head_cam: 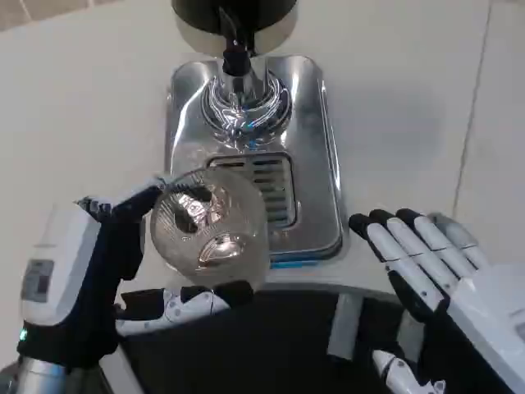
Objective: Grasp the cup under the faucet to collect the drink, then remove the cup.
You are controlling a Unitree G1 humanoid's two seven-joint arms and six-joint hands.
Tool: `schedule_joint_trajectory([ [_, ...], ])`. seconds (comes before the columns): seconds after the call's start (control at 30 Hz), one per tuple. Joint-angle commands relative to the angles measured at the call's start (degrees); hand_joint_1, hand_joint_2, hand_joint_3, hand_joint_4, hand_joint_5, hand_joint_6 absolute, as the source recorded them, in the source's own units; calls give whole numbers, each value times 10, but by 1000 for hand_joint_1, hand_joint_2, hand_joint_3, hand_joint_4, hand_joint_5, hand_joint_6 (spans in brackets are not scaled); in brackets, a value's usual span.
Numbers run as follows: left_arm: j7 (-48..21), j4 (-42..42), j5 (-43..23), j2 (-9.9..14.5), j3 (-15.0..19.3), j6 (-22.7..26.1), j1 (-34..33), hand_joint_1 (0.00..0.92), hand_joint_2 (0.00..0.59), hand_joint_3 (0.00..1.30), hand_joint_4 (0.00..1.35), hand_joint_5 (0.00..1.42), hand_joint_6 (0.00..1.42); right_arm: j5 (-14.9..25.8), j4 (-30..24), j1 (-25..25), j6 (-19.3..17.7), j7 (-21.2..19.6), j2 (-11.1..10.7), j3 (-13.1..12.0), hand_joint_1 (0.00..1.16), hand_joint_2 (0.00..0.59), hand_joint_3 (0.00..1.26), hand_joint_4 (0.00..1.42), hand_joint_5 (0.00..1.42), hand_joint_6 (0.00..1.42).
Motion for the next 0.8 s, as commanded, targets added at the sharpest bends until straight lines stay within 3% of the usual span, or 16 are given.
schedule_joint_trajectory([
  [0.03, -5, -10, -18, -3, 7, -13, 4, 690, 0, 1063, 1236, 1387, 1424, 0, -6, 5, 0, 4, 6, 1, 65, 586, 0, 0, 0, 0],
  [0.43, -6, 17, -13, -9, 4, -2, -11, 690, 0, 1063, 1236, 1387, 1424, -14, -10, 11, 7, 3, 25, 0, 69, 586, 0, 0, 0, 0],
  [0.8, 26, 137, 18, -19, -15, 13, -110, 690, 0, 1063, 1236, 1387, 1424, -43, -37, 22, 35, -1, 73, 4, 118, 586, 0, 0, 0, 0],
])
